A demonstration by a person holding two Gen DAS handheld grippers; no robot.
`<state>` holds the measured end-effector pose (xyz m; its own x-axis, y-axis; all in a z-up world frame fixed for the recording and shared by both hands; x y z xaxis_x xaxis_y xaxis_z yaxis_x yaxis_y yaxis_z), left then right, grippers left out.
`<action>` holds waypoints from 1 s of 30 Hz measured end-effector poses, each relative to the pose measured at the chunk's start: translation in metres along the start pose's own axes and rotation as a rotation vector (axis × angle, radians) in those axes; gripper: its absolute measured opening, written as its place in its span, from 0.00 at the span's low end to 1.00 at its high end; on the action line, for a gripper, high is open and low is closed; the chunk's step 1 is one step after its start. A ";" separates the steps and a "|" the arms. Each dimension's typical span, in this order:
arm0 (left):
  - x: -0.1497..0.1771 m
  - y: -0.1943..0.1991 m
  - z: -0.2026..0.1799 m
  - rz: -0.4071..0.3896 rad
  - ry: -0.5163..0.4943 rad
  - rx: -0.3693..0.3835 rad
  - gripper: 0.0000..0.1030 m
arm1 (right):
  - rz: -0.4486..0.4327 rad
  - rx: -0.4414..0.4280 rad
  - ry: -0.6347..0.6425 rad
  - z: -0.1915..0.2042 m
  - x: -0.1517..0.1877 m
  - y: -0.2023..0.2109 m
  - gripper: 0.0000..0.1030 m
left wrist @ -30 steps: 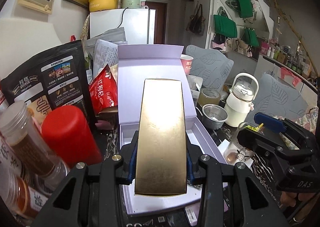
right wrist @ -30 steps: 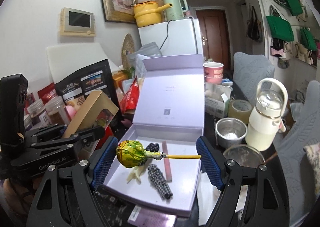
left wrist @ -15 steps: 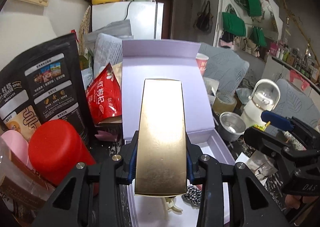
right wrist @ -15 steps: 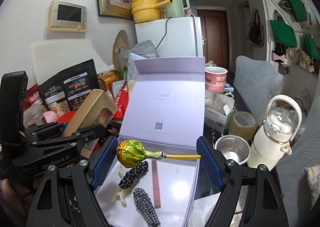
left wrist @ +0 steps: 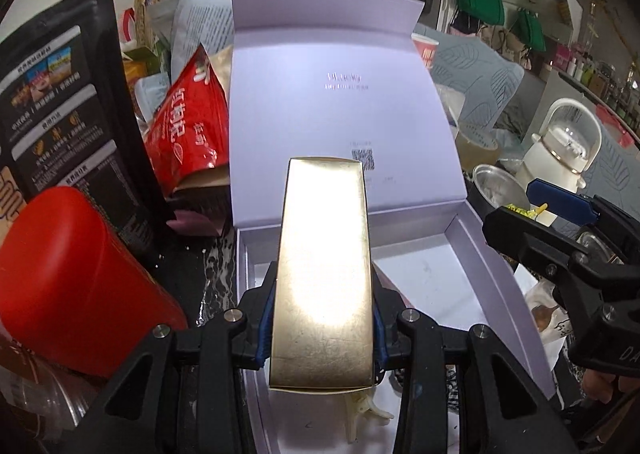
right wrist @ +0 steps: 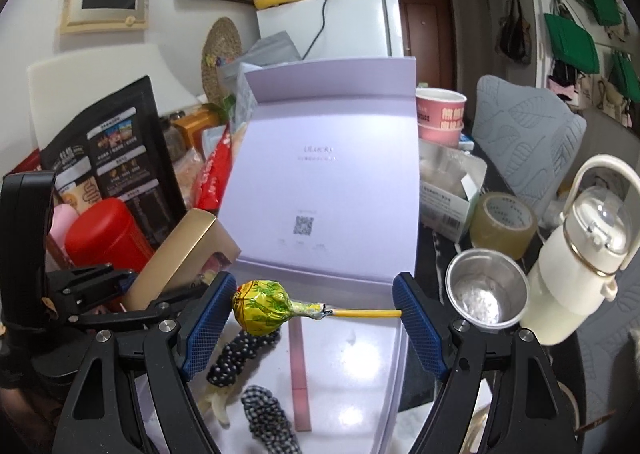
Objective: Organize rigid objects
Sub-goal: 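Lower both items into the box and open both grippers to release them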
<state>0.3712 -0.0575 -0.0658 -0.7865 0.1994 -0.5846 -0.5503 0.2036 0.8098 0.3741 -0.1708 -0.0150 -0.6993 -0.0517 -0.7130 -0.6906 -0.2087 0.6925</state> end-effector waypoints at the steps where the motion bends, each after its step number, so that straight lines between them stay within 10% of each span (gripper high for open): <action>1: 0.001 -0.002 -0.001 0.009 -0.001 -0.002 0.36 | 0.010 0.000 -0.003 -0.001 0.002 -0.003 0.79; 30: 0.017 -0.044 -0.002 0.187 0.012 -0.056 0.37 | 0.104 0.004 0.000 -0.002 0.018 -0.032 0.79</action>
<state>0.3809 -0.0649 -0.1111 -0.8796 0.2178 -0.4229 -0.4083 0.1107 0.9061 0.3841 -0.1675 -0.0498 -0.7675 -0.0730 -0.6369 -0.6147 -0.1981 0.7634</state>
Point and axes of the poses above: each gripper's, at about its wrist camera, not at the fingertips, and y roughly against the way its jaws point, z to its left, x to its underside, the point moved 6 cm from there along -y, roughly the way its jaws point, and after that the axes turned 6 degrees about z, right-handed, at the moved point
